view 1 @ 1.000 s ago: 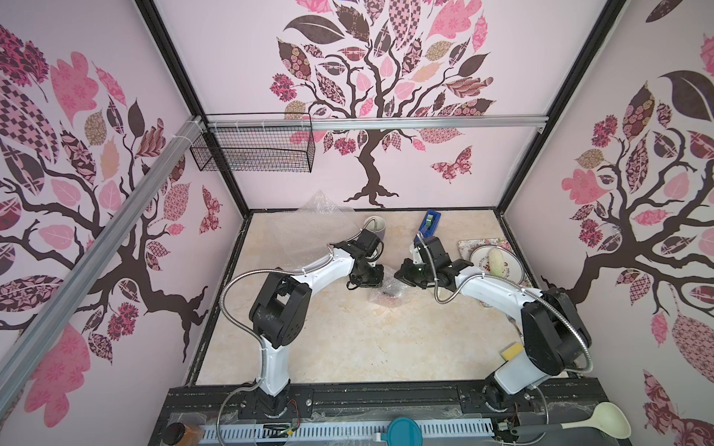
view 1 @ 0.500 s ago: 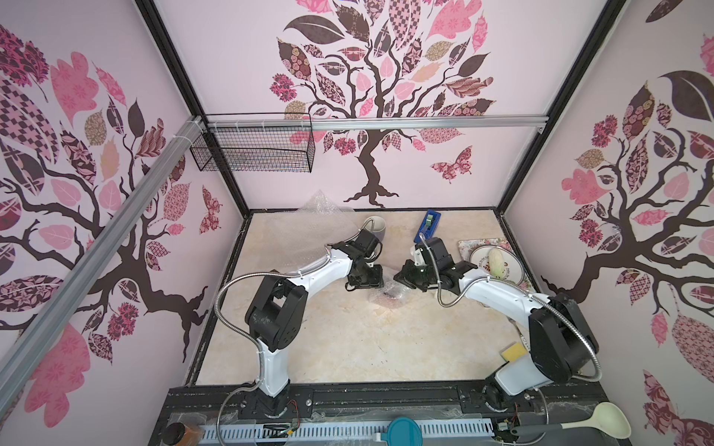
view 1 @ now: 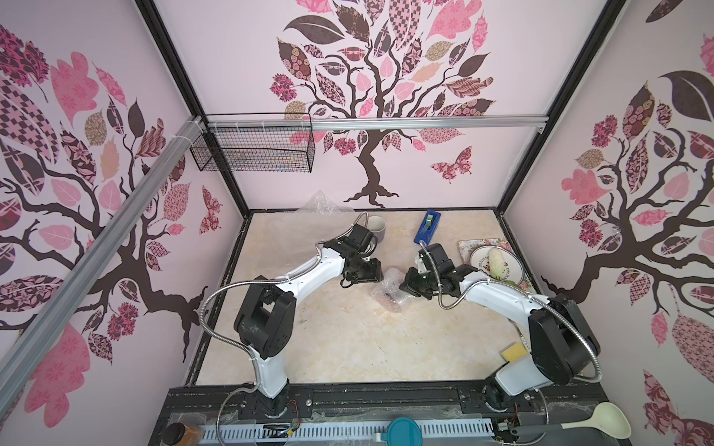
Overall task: Wrap mugs in bubble wrap
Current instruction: Wrap the mug in bubble wrap.
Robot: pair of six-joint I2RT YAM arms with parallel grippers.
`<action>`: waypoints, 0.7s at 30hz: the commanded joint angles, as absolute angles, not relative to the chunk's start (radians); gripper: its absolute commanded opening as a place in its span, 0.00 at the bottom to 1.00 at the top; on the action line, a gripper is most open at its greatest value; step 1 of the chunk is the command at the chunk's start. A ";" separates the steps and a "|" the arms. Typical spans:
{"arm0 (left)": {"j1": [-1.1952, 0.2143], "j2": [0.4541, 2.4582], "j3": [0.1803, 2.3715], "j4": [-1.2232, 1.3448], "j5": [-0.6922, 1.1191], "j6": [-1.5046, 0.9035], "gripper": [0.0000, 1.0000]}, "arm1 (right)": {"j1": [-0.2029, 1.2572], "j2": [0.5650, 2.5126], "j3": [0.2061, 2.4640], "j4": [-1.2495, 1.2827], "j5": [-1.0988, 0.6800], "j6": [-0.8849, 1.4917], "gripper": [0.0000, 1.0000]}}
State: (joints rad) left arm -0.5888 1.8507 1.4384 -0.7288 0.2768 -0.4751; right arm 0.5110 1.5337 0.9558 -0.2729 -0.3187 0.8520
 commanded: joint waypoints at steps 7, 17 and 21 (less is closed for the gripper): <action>-0.588 1.910 1.539 -0.723 0.328 -0.366 0.61 | 0.513 1.592 0.987 -0.370 -0.343 0.802 0.00; -0.593 1.903 1.571 -0.638 0.400 -0.315 0.63 | 0.521 1.622 0.989 -0.407 -0.315 0.772 0.00; -0.604 1.943 1.613 -0.677 0.398 -0.220 0.62 | 0.520 1.626 0.996 -0.421 -0.311 0.761 0.00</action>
